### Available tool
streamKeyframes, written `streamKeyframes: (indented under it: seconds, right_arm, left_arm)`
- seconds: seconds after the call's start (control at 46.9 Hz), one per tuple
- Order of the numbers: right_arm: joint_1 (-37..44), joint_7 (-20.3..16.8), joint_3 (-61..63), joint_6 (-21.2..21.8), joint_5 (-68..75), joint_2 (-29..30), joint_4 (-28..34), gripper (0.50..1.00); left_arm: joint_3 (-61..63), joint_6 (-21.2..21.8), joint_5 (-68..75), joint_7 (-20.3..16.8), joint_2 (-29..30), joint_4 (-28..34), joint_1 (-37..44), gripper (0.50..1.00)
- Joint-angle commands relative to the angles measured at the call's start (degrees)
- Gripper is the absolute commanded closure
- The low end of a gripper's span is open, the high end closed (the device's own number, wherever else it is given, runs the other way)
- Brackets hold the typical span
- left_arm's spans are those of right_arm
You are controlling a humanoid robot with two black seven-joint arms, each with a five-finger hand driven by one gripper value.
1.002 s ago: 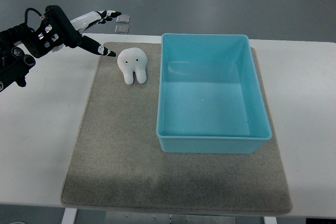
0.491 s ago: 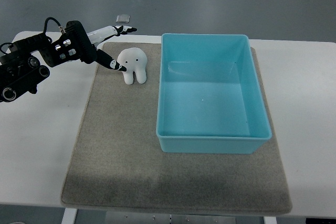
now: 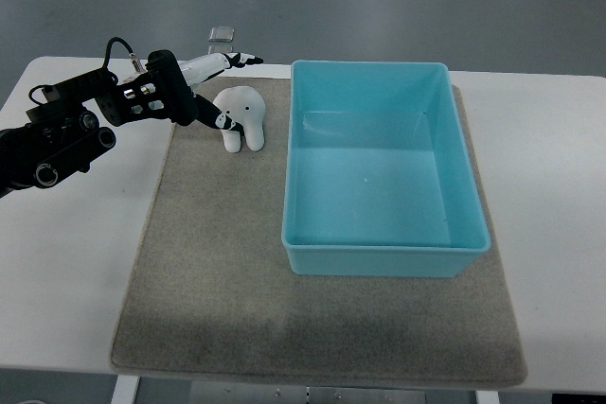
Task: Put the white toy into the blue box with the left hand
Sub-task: 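Close the left hand fingers around the white tooth toy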
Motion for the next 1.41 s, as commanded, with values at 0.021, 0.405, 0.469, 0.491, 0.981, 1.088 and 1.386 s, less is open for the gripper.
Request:
streamKeyframes:
  seconds: [0.021,0.405,0.469,0.491,0.981,1.088,1.386]
  right_arm:
    - [0.0,0.1,0.0,0.0,0.0,0.0,0.0,0.564]
    - [0.0,0.0,0.0,0.0,0.0,0.0,0.0,0.564]
    - [0.0,0.1,0.0,0.0,0.0,0.0,0.0,0.564]
    - [0.0,0.1,0.0,0.0,0.0,0.0,0.0,0.564]
    - [0.0,0.0,0.0,0.1,0.0,0.0,0.0,0.564]
    - [0.0,0.0,0.0,0.1,0.0,0.0,0.0,0.564]
    - [0.0,0.0,0.0,0.0,0.0,0.0,0.0,0.564]
  left_arm:
    - [0.0,0.9,2.4,0.0,-0.4,1.1,0.0,0.585]
    - [0.2,2.6,5.1,-0.2,-1.2,1.9,-0.1,0.636]
    - [0.7,2.7,5.1,-0.5,-1.3,1.9,-0.1,0.641]
    - [0.9,2.7,5.1,-0.6,-1.3,1.9,-0.1,0.647]
    - [2.1,2.8,5.1,-1.7,-4.0,5.4,-0.1,0.709]
    - [2.2,2.8,5.1,-1.7,-4.3,5.4,-0.1,0.823]
    - [2.3,3.1,5.6,-2.2,-4.2,5.4,-0.8,1.0]
